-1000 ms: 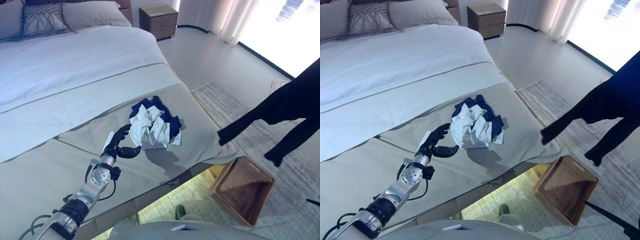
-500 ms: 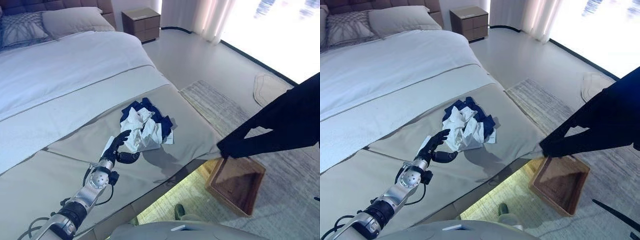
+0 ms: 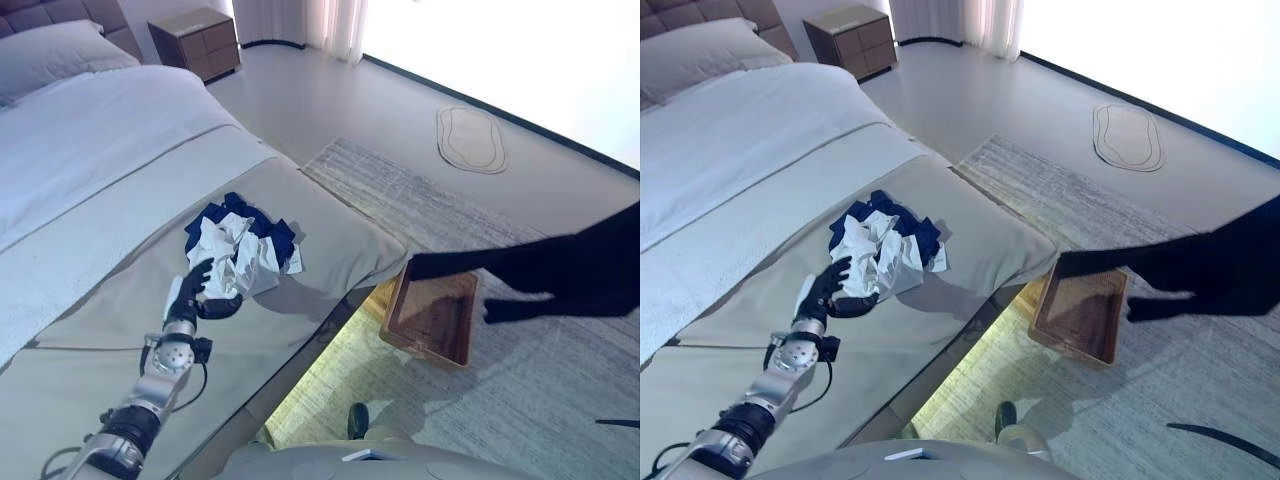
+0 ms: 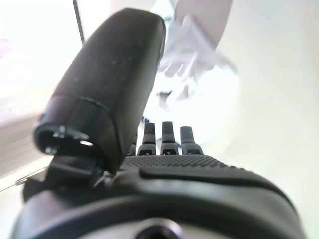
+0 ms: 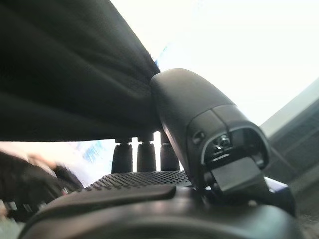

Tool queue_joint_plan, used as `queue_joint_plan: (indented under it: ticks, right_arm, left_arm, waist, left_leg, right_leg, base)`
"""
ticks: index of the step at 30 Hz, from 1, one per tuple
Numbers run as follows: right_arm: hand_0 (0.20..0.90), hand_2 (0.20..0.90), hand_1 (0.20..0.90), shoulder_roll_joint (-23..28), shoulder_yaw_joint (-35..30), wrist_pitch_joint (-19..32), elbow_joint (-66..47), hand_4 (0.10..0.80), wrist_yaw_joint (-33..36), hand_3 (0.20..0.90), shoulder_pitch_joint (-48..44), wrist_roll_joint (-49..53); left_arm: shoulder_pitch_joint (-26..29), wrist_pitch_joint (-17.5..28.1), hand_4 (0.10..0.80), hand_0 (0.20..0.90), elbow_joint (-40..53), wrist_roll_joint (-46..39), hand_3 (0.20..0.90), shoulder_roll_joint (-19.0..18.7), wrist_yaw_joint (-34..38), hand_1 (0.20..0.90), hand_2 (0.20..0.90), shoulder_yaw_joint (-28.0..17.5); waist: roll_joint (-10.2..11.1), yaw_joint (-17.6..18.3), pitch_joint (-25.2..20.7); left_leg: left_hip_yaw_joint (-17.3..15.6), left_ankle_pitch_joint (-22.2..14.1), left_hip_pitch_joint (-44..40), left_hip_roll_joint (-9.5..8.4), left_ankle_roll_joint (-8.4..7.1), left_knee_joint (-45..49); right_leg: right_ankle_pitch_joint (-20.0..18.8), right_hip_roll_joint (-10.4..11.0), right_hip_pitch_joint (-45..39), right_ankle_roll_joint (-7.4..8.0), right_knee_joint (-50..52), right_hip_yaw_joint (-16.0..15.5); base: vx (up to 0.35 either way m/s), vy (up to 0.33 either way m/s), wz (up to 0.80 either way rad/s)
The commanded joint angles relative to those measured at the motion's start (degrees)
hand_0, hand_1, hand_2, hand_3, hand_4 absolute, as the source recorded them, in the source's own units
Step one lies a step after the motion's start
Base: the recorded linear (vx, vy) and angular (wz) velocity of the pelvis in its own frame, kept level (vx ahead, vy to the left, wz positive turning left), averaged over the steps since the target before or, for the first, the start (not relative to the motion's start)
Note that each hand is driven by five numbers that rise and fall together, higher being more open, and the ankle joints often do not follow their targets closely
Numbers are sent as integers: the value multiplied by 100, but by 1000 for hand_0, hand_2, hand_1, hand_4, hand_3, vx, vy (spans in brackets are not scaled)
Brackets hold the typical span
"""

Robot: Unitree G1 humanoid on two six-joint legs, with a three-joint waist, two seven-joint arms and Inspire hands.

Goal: Pick up the clothes from the bed and place them into the basket

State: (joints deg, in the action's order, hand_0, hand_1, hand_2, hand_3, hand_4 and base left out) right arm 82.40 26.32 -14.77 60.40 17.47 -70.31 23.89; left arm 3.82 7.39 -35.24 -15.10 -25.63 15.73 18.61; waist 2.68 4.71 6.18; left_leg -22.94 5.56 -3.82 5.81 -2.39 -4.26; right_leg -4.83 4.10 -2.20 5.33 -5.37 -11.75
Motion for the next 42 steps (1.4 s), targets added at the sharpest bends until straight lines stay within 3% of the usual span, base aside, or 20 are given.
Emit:
queue_joint_plan:
  ticks: [1,2,9,13,25,34,42]
  right_arm:
    - [300,300,300,264,-322,1190,-887,100,227,200,-350,36]
    - [300,300,300,199,-401,1239,-950,100,246,200,-245,22]
    - [300,300,300,-192,-1160,1242,-1506,100,393,200,724,-34]
    - [300,300,300,-360,-1457,1302,-1602,100,134,200,1060,-58]
    - [300,300,300,-660,-2000,883,-2169,100,-42,200,1892,-488]
    - [300,300,300,-907,-2492,879,-2487,100,-136,200,2631,-562]
    - [300,300,300,-1521,-2589,809,-2277,100,-547,200,3190,-951]
  left_arm:
    - [346,574,800,900,427,-19,900,-282,-19,900,900,42]
    - [332,592,800,900,476,-10,900,-260,-19,900,900,43]
    - [357,408,800,900,626,144,900,-275,-48,900,900,200]
    - [336,417,800,900,580,149,900,-284,-66,900,900,254]
    - [350,445,800,900,587,250,900,-313,-148,900,900,302]
    - [429,526,800,900,571,285,900,-244,-146,900,900,299]
    - [554,498,800,900,575,324,900,-53,-51,900,900,320]
  waist:
    - [298,-119,-196]
    - [281,-122,-185]
    - [105,-7,-149]
    - [5,31,-141]
    - [-159,176,-51]
    - [-267,284,63]
    - [-390,294,134]
  left_leg:
    - [1011,-758,336,-214,-218,838]
    - [1104,-823,305,-294,-188,847]
    - [1037,-731,-67,-266,-180,324]
    - [1002,-721,-125,-285,-203,231]
    - [830,-638,-174,-228,-247,-9]
    - [707,-648,-160,-188,-277,64]
    - [664,-670,-124,-181,-296,192]
  right_leg:
    - [473,-125,-183,-150,252,227]
    - [488,-126,-154,-162,304,267]
    - [473,-212,-168,-162,237,253]
    - [456,-199,-178,-150,164,248]
    - [419,-228,-65,-121,93,266]
    - [421,-226,-43,-145,84,287]
    - [412,-194,-39,-176,89,290]
  base:
    - [-80,-47,-5]
    - [-41,-39,-14]
    - [-1,-58,-6]
    - [3,-31,0]
    - [-11,-29,-1]
    - [-67,-11,-6]
    - [-42,8,-4]
